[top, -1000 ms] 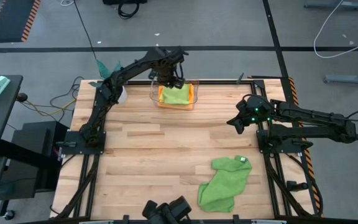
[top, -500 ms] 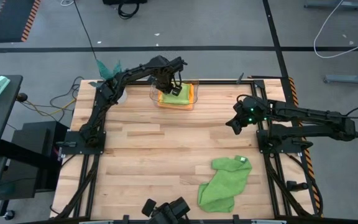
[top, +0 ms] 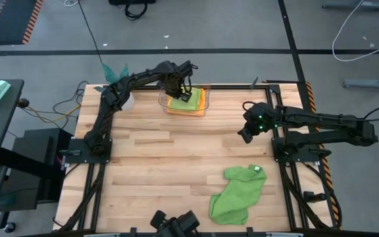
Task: Fold microfiber towels
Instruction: Put the light green towel into the transparent bin
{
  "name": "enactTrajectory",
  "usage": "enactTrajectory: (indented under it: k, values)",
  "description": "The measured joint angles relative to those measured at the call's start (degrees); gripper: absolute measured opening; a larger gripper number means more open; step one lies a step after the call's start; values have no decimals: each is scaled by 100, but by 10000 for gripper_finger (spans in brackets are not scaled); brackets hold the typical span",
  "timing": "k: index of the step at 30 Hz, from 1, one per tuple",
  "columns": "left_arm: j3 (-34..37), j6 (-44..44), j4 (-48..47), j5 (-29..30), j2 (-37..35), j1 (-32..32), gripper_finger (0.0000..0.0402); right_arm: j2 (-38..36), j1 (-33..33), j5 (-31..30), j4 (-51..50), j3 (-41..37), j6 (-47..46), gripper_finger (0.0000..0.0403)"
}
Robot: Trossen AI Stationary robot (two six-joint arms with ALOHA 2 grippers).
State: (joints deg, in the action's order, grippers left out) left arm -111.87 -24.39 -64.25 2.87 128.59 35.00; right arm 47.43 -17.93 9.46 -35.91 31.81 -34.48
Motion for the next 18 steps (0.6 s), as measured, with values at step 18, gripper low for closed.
enactTrajectory:
  k: [18]
  values:
    - [-546,175,563,-301,164,-142,11,12,0,0,98,0,107,9]
